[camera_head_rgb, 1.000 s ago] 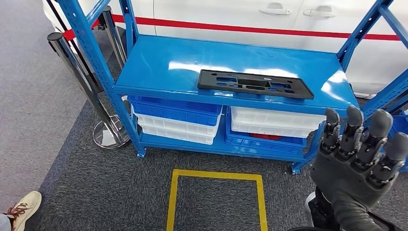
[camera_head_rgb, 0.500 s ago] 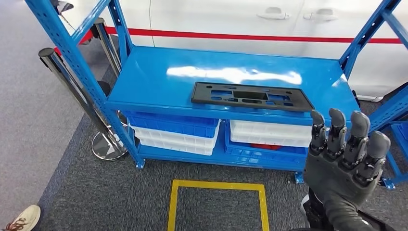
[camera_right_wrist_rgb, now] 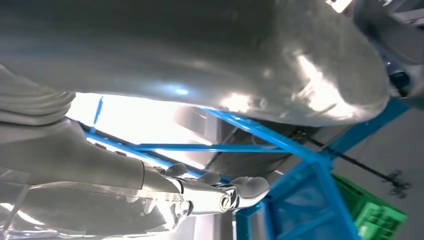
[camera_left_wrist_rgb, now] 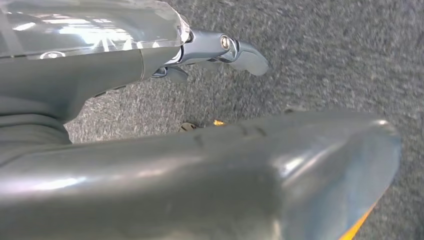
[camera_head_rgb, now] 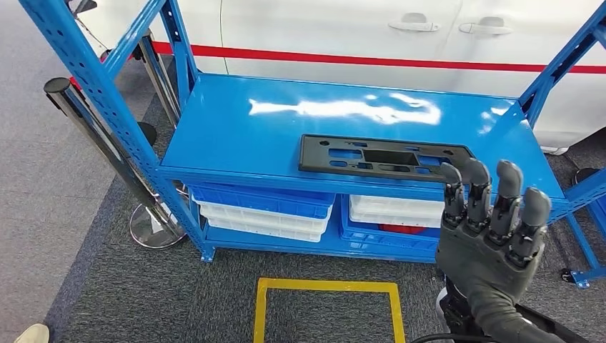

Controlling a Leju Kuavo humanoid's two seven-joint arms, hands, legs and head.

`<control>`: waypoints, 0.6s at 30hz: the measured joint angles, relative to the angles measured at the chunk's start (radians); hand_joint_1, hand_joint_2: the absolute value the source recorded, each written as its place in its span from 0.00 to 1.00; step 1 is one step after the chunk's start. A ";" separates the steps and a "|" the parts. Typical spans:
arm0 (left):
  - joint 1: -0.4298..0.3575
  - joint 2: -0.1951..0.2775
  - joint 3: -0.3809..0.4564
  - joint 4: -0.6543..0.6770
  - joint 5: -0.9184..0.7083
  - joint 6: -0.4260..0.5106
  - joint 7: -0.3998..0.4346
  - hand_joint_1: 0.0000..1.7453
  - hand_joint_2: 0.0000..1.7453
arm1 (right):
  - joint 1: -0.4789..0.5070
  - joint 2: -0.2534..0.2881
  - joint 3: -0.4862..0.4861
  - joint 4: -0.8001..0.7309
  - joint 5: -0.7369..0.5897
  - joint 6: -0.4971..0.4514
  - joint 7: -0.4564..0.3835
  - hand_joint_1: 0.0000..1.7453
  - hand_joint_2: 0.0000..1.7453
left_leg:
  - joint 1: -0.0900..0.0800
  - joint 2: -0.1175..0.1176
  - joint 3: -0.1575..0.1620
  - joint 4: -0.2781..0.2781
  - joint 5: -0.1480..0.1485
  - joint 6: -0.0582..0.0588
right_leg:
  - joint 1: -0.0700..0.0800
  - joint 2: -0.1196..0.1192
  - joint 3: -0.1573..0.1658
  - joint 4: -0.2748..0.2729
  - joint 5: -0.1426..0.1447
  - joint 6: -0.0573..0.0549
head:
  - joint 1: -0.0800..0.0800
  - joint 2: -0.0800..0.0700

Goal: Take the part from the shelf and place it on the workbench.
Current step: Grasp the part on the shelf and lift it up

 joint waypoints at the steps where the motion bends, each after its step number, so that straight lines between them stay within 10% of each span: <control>1: 0.000 0.000 0.000 0.000 0.000 0.000 0.000 0.00 0.00 | 0.000 0.000 0.000 0.006 0.000 -0.001 0.000 0.00 0.00 | -0.002 0.000 0.009 0.000 -0.006 0.001 | 0.001 0.000 -0.018 0.005 0.024 -0.003 | 0.000 0.000; 5: -0.001 -0.003 0.000 0.000 0.000 0.000 0.000 0.00 0.00 | -0.005 -0.001 0.001 0.017 -0.003 0.000 0.000 0.00 0.00 | -0.008 -0.002 0.048 -0.005 -0.029 -0.003 | 0.020 -0.005 0.033 -0.204 0.187 -0.039 | 0.000 0.000; 10: -0.001 -0.004 0.000 0.001 -0.001 -0.003 -0.004 0.00 0.00 | -0.011 -0.001 0.003 0.020 -0.001 -0.003 0.000 0.00 0.00 | -0.008 0.006 0.059 -0.016 -0.039 -0.031 | 0.024 -0.005 0.067 -0.284 0.192 -0.061 | 0.003 0.000; 15: 0.001 -0.002 0.000 0.001 -0.003 -0.007 -0.006 0.00 0.00 | -0.010 -0.001 0.005 0.026 0.002 -0.011 0.001 0.00 0.00 | -0.009 0.004 -0.063 0.224 -0.137 -0.039 | 0.022 -0.004 0.098 -0.305 0.187 -0.072 | 0.002 0.000; 18: 0.002 0.000 0.000 0.001 -0.003 -0.008 -0.006 0.00 0.00 | -0.004 -0.002 0.005 0.030 0.005 -0.013 0.001 0.00 0.00 | -0.008 0.004 -0.048 0.154 -0.054 -0.040 | 0.023 0.001 0.115 -0.296 0.166 -0.067 | 0.002 0.000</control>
